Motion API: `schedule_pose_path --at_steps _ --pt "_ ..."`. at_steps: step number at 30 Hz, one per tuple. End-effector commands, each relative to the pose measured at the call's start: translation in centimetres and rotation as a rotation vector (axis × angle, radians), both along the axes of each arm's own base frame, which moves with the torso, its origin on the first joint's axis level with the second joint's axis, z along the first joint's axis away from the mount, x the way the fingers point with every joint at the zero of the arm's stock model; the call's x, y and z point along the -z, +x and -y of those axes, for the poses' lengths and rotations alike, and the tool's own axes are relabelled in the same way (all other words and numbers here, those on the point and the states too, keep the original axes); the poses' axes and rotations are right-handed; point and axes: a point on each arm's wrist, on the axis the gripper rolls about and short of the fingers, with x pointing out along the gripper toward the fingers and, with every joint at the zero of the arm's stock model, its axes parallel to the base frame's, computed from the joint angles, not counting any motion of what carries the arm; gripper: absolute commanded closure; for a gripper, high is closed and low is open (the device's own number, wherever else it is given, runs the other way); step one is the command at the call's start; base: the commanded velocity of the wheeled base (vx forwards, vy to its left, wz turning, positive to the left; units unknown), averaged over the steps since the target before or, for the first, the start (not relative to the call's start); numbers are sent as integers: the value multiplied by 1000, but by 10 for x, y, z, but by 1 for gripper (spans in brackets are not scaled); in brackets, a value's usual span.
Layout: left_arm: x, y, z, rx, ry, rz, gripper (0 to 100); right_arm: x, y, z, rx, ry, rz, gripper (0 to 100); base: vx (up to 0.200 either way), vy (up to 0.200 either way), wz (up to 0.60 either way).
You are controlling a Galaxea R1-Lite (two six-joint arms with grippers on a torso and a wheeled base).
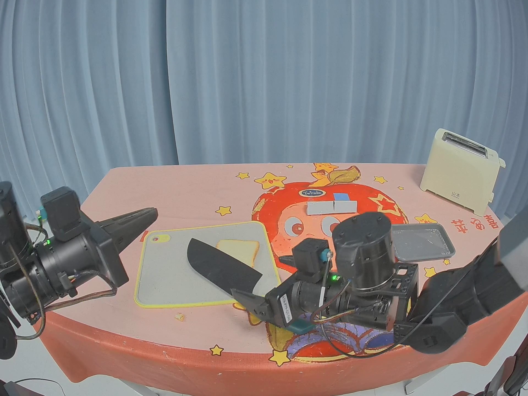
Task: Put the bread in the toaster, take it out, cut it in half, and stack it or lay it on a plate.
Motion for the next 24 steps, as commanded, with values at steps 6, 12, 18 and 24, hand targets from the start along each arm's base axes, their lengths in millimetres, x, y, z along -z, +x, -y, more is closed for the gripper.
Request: schedule_pose_path --at_steps 6,12,18,24 --pt "8 -21 -14 -44 -8 -8 100 59 -5 -10 -22 -154 -85 0 0 0 0" --pt "6 -22 -14 -39 -11 -1 100 61 -5 -10 -9 -166 -80 100 0 0 0" --pt "7 -21 -14 -39 -10 -4 100 61 -6 -8 8 -174 -77 100 0 0 0" --pt "7 -21 -14 -37 -9 -7 100 59 -8 -6 28 -181 -64 100 0 0 0"
